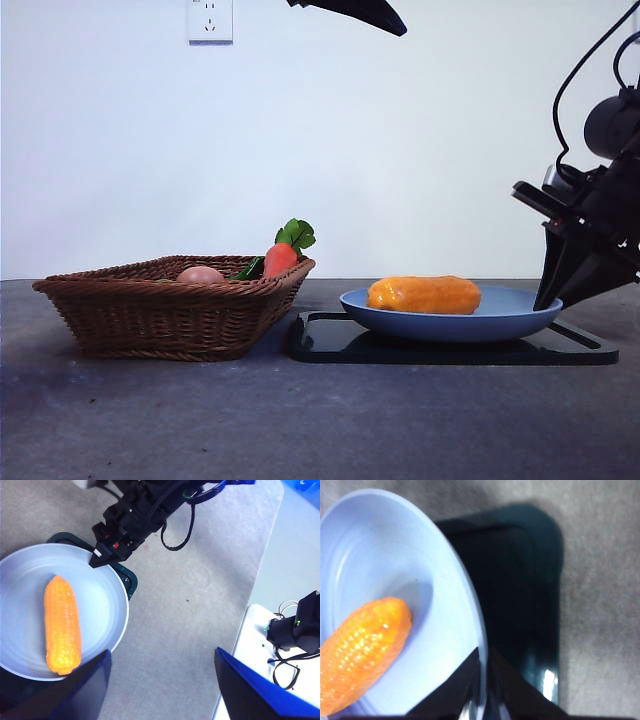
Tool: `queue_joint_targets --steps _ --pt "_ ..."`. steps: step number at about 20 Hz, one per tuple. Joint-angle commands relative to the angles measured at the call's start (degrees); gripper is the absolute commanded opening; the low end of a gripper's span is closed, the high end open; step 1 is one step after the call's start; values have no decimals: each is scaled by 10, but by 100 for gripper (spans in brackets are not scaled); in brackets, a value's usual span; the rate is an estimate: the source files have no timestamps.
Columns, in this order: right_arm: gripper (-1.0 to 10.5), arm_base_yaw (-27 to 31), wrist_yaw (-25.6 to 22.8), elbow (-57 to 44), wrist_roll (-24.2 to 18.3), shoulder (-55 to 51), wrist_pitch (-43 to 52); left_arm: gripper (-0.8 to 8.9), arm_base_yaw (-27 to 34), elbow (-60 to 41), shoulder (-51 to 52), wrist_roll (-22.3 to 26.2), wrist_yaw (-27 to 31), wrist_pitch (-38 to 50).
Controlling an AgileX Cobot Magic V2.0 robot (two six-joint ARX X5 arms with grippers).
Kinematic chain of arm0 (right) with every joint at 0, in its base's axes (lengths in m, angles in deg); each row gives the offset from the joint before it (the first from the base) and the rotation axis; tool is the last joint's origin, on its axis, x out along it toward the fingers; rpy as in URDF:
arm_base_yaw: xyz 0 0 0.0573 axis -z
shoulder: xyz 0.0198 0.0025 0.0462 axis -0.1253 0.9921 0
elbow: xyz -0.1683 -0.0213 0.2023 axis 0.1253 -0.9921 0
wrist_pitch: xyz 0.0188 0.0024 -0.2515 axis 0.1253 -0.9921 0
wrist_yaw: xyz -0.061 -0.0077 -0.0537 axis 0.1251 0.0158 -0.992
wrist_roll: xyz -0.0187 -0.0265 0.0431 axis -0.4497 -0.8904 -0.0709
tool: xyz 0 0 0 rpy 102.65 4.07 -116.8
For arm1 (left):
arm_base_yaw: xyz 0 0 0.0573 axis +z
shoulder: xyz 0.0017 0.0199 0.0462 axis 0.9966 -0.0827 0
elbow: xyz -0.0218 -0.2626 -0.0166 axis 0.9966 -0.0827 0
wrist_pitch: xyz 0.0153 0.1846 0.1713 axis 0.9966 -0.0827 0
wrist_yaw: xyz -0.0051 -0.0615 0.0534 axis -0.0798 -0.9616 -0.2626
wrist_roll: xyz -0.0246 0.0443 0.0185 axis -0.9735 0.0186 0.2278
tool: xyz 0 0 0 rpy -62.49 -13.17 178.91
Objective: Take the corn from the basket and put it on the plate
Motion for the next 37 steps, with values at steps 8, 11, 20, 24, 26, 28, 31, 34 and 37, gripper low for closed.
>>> queue_joint_targets --steps 8,11,20,24,26,28,31,34,37 --pt "119 0 4 12 -28 21 0 337 0 22 -2 5 -1 3" --pt "241 0 4 12 -28 16 -4 337 0 22 -2 5 -1 3" --pt "244 12 -10 12 -73 -142 -115 336 9 22 -2 5 -1 1" --pt "244 -8 -10 12 -99 -257 -180 298 23 22 -2 6 0 -14" --pt "244 -28 -11 10 -100 -313 -205 297 29 22 -2 6 0 -23" --pt "244 -47 -16 6 -109 -361 -232 295 37 22 -2 10 0 -38" --pt "238 -82 -16 -25 -109 -422 -243 275 50 22 -2 21 0 -62" --pt "189 -103 -16 -81 -109 -470 -243 176 63 22 -2 23 0 -83" --pt "86 -105 -16 -143 -109 -501 -228 -3 71 22 -2 29 0 -103"
